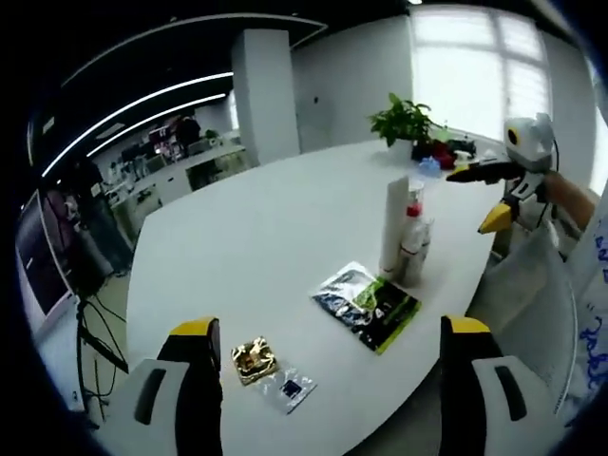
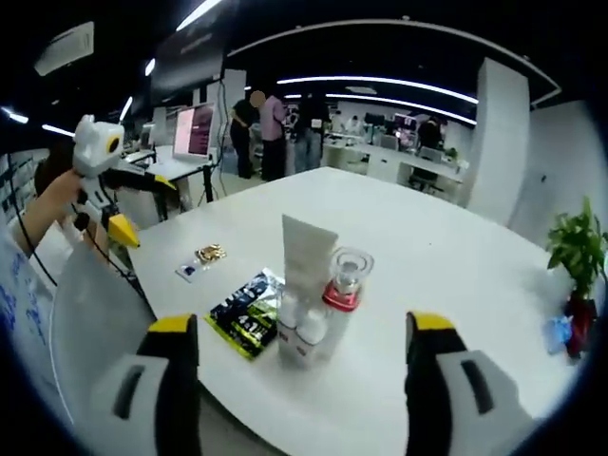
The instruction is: Arrange the skincare products in the storage area until every visible bottle or jar stands upright without overlapping.
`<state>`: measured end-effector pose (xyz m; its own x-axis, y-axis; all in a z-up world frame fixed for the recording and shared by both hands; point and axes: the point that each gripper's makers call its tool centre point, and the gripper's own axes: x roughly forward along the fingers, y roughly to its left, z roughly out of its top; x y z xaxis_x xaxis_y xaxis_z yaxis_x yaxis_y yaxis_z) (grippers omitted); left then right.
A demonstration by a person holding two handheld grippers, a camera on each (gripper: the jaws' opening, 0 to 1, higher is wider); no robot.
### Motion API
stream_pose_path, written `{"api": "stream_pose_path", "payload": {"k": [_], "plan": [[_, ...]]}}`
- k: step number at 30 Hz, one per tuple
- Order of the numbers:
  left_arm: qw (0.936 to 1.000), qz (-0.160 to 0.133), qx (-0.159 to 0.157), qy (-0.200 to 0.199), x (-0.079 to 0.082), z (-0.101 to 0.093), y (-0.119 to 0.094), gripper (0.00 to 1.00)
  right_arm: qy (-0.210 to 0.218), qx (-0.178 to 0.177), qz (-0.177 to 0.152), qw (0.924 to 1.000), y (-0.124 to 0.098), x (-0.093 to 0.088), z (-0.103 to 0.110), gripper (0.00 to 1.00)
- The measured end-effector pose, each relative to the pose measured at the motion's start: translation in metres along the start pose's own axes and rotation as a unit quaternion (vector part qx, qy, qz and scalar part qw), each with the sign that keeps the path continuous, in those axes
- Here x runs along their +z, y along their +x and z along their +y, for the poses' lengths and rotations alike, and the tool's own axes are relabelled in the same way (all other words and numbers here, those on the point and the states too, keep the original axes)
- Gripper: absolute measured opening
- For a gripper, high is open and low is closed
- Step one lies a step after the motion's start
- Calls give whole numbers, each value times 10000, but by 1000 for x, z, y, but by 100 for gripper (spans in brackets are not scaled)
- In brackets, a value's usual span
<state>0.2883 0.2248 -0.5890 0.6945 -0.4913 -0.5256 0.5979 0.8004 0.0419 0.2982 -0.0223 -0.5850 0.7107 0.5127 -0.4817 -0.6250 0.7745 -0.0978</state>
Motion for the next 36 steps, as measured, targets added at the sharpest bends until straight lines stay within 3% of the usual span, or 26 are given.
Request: {"api": "stream_pose_path", "payload": {"k": [6, 19, 36], "plan": [[10000, 30, 23, -27, -2, -2, 0, 97, 48, -7, 7, 10000, 0, 1, -2, 99], [9998, 88, 89, -146, -11, -4, -1, 97, 114, 45, 117, 9999, -2, -10, 1, 99], [9974, 635, 130, -325, -54, 12, 20, 88, 140, -48, 244, 9996, -13, -21, 3, 99]]}}
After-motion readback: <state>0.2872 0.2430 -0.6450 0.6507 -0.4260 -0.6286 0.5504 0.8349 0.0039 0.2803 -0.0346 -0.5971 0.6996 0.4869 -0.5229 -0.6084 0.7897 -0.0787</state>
